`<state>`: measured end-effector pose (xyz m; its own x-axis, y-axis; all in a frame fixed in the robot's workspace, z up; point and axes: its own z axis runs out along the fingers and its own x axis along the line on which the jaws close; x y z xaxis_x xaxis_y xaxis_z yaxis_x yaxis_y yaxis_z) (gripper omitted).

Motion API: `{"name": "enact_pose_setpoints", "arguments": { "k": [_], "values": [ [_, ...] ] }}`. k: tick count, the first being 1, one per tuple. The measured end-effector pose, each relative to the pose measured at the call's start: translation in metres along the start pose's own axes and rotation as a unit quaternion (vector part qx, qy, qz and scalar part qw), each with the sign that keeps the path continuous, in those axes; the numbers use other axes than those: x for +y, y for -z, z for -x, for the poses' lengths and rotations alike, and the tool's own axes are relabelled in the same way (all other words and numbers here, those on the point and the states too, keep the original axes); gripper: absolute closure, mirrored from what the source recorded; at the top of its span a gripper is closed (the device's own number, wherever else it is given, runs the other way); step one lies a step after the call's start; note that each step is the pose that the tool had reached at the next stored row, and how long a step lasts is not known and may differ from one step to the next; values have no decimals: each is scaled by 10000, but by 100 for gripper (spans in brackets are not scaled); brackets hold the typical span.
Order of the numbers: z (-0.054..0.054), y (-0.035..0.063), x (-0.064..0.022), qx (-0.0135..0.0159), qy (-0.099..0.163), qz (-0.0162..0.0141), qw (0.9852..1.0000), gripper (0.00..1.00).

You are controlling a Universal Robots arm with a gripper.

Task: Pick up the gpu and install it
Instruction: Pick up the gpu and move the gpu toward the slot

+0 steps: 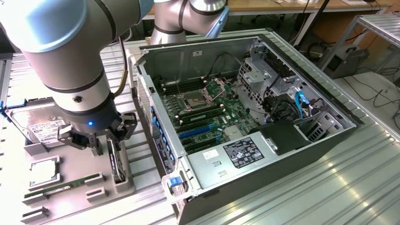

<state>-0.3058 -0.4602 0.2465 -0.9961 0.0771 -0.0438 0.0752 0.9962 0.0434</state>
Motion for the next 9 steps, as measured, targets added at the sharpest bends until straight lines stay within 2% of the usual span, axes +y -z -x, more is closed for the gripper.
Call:
{"name": "enact_pose_setpoints", "arguments": {
  "k": [6,9],
  "values": [
    [-1,-20,-1,-45,2,1,10000,58],
    [-1,-22,-1,-46,2,0,10000,58]
  ]
}}
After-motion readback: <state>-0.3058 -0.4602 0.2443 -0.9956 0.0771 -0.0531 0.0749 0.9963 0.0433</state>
